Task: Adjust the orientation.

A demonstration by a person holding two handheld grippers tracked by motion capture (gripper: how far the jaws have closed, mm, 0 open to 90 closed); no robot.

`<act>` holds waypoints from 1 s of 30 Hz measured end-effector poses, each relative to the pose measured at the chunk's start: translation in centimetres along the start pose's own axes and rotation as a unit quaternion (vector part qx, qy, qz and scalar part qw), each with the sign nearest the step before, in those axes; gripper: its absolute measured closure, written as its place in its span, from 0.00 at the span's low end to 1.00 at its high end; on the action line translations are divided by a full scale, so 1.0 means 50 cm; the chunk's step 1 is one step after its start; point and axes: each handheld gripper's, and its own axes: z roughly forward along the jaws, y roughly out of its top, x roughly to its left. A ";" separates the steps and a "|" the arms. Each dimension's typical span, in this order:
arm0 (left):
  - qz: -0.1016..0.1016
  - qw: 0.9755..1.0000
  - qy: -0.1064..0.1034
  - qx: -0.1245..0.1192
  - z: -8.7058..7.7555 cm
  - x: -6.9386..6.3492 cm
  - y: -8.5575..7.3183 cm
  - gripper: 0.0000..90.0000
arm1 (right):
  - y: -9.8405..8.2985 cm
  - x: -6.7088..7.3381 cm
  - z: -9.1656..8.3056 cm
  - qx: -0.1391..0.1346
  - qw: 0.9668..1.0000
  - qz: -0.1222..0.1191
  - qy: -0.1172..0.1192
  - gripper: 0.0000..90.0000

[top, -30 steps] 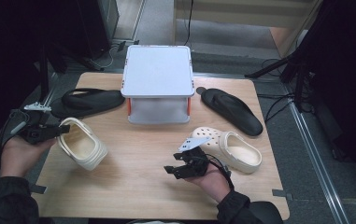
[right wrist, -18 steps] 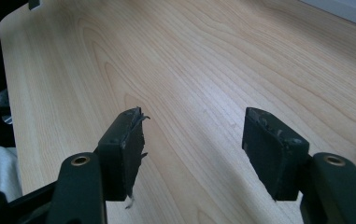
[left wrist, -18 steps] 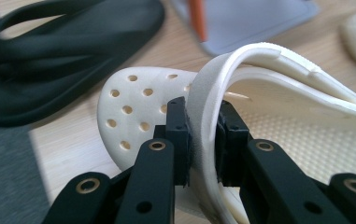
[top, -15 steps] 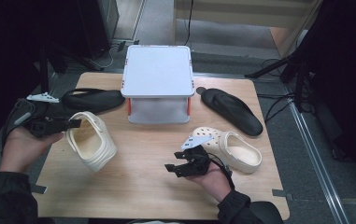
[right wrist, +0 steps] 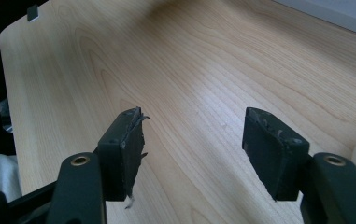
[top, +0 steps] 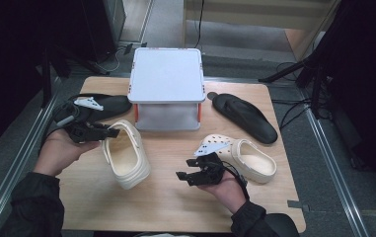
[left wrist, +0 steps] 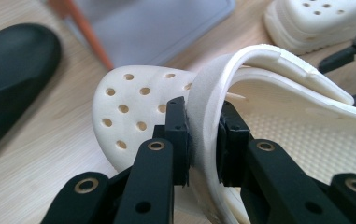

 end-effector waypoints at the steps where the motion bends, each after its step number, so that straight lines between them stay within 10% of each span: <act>1: 0.005 1.000 -0.003 0.002 0.006 -0.009 0.003 0.87 | 0.000 0.000 -0.001 0.000 1.000 0.000 0.000 0.43; 18: 0.058 0.994 -0.083 0.042 0.146 -0.111 -0.004 0.83 | -0.013 -0.003 -0.018 -0.008 1.000 0.011 -0.014 0.43; 30: 0.063 0.991 -0.109 0.050 0.173 -0.128 -0.007 0.75 | -0.020 -0.002 -0.021 -0.005 1.000 0.018 -0.017 0.43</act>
